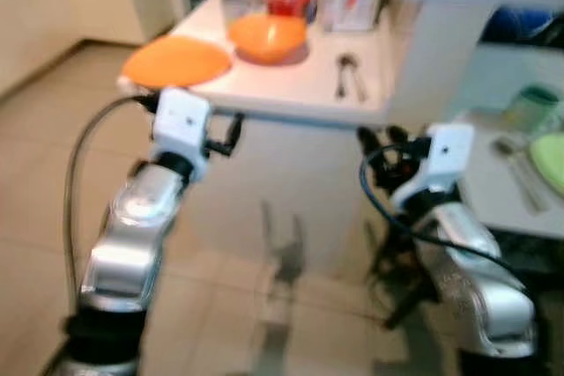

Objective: Setting the table

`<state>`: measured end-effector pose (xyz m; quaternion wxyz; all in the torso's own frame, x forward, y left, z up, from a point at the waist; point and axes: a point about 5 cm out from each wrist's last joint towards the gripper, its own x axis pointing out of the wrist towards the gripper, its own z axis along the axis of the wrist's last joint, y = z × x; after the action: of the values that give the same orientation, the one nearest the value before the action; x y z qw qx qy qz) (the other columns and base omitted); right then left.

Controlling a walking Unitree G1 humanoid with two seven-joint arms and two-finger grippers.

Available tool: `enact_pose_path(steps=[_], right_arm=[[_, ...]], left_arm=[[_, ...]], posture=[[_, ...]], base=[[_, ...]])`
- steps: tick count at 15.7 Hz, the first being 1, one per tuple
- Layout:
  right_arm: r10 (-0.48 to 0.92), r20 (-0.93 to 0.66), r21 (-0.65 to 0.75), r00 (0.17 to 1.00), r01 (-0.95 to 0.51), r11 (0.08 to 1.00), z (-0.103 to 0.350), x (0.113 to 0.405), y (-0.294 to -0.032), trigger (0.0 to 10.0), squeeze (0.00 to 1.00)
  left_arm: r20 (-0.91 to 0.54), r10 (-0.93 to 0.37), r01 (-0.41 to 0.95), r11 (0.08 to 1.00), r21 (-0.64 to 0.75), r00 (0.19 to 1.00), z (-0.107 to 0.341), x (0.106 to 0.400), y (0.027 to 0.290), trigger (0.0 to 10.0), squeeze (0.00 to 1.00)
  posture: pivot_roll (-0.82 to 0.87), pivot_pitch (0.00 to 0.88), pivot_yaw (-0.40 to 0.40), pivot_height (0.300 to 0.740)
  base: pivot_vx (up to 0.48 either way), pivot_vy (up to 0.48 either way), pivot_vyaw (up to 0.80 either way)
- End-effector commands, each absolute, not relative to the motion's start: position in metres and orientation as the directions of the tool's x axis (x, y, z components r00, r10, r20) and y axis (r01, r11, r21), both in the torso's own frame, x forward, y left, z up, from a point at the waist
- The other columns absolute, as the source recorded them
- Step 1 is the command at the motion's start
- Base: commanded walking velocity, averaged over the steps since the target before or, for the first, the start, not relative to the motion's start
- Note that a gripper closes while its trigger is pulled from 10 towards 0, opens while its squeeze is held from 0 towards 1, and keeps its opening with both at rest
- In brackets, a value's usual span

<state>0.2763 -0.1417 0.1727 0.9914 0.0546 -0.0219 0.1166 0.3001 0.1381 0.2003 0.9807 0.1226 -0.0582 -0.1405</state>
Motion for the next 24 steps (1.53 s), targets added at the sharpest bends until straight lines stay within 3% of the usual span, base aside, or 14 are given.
enact_pose_path(steps=[1,14,18,24], right_arm=[[0.250,0.063,0.086,0.966,-0.255,0.963,0.177,0.279,-0.135,10.0,0.00],[0.187,0.061,-0.030,0.980,-0.185,0.982,0.179,0.290,-0.136,10.0,0.00],[0.183,0.068,-0.030,0.981,-0.182,0.983,0.180,0.291,-0.136,10.0,0.00],[0.167,0.083,-0.026,0.982,-0.165,0.986,0.184,0.295,-0.137,10.0,0.00]], left_arm=[[0.092,-0.266,0.232,0.932,0.279,0.960,0.205,0.302,0.143,10.0,0.00],[0.097,-0.261,0.227,0.935,0.274,0.960,0.206,0.305,0.142,10.0,0.00],[0.115,-0.227,0.185,0.937,0.297,0.967,0.210,0.308,0.145,10.0,0.00],[0.116,-0.174,0.140,0.958,0.250,0.978,0.210,0.311,0.149,10.0,0.00]], posture=[[0.04,0.000,0.008,0.740],[0.03,0.000,0.012,0.740],[0.03,0.000,0.012,0.740],[0.03,0.000,0.010,0.740]], base=[[0.000,0.439,0.00],[0.000,0.441,0.00],[0.000,-0.480,0.00],[0.000,0.000,0.00]])
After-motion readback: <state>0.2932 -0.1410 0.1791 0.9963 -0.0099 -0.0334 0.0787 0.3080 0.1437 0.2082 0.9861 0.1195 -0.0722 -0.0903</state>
